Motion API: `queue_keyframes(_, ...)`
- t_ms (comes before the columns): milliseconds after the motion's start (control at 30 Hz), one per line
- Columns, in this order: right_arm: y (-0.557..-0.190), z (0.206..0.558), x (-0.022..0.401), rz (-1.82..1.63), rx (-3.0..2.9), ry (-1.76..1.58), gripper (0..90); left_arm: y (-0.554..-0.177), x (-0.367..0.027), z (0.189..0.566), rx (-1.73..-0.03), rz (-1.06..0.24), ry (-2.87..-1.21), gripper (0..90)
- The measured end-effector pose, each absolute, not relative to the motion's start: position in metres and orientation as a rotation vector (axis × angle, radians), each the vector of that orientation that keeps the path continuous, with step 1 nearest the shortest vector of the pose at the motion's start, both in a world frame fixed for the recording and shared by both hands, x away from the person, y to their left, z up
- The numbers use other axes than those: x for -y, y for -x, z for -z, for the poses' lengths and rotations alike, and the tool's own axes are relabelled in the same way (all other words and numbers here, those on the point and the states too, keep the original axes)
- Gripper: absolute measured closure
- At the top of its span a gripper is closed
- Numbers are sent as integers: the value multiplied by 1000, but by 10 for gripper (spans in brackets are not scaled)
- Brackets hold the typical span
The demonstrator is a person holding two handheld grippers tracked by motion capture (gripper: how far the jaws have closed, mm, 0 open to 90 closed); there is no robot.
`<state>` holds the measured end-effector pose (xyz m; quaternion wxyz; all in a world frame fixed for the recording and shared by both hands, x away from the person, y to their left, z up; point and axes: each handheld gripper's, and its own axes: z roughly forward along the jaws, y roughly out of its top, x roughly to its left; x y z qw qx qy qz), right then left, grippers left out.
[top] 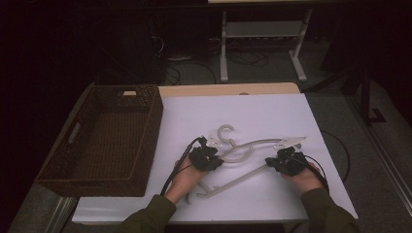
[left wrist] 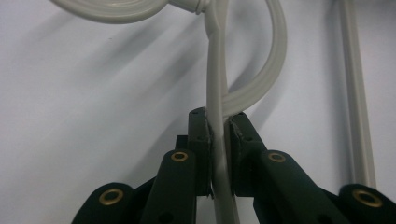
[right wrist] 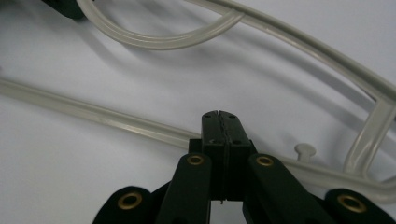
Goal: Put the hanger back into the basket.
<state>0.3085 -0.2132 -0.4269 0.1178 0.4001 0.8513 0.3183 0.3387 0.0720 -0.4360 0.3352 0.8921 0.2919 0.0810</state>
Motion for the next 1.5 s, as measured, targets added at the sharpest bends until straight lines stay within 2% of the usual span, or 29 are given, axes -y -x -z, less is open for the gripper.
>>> queue_keyframes(133, -306, 423, 213, -983, -2471, -1144, 885, -339, -74, 435, -770, -204, -2323, 820)
queue_keyframes(267, -303, 416, 214, -1058, -2433, -1113, 821, -339, -76, 434, -767, -202, -2317, 821)
queue_keyframes(600, -288, 404, 221, -1213, -2287, -1121, 347, -342, -87, 423, -778, -186, -2293, 823)
queue_keyframes(767, -279, 404, 228, -1298, -2228, -1114, 160, -343, -95, 415, -796, -180, -2277, 823)
queue_keyframes(867, -269, 404, 232, -1322, -2197, -1097, 89, -344, -97, 411, -805, -182, -2272, 823)
queue_keyframes(1067, -258, 407, 239, -1331, -2167, -1106, 73, -346, -104, 394, -816, -202, -2269, 823)
queue_keyframes(1500, -258, 410, 241, -1364, -2149, -1091, 54, -353, -125, 340, -860, -255, -2230, 824)
